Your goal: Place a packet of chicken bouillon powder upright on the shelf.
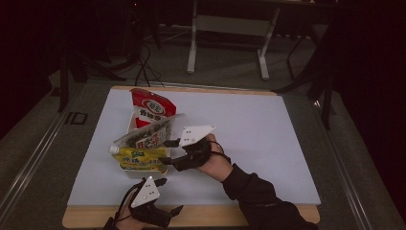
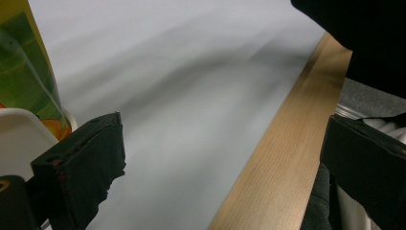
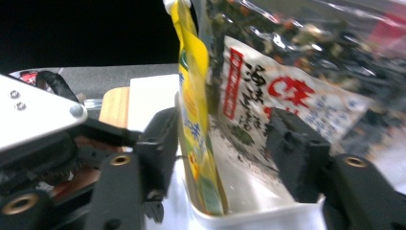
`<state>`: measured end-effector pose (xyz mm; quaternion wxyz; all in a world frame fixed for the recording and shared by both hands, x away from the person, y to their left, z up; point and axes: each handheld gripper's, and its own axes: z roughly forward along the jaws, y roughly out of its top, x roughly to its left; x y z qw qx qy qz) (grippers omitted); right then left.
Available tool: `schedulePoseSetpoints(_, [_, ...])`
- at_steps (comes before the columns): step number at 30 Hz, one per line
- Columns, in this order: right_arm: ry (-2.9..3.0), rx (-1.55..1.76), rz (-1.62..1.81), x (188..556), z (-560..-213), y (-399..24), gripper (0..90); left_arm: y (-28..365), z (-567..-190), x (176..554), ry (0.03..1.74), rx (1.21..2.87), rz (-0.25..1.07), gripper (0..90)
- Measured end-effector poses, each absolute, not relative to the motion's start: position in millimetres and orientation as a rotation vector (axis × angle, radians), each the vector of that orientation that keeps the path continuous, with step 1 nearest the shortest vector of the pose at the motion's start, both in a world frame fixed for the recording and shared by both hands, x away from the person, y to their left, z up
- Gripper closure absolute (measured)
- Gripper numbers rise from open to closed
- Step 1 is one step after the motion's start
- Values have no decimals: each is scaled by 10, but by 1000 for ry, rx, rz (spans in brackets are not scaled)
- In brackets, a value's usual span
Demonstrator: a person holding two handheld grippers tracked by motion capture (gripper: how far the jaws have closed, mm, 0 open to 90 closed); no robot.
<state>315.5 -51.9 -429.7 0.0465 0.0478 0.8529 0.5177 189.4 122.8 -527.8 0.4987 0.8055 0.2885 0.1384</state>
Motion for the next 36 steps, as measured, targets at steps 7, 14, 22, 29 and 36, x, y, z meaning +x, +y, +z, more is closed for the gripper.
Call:
schedulePoseSetpoints(7, [2578, 223, 1589, 3193, -4321, -729, 296, 1219, -5280, 1898, 697, 1953, 334, 28])
schedulePoseSetpoints(14, [2558, 284, 1598, 3199, -4376, -937, 221, 1215, -5278, 1891, 692, 1950, 331, 28])
schedulePoseSetpoints(22, [2557, 352, 1577, 3201, -4507, -1166, 154, 1217, -5280, 1897, 696, 1952, 331, 28])
schedulePoseSetpoints(29, [2558, 430, 1563, 3220, -4638, -1386, 153, 1217, -5278, 1895, 696, 1952, 333, 28])
schedulePoseSetpoints(36, [2515, 484, 1556, 3211, -4758, -1607, 140, 1214, -5277, 1892, 694, 1952, 336, 28])
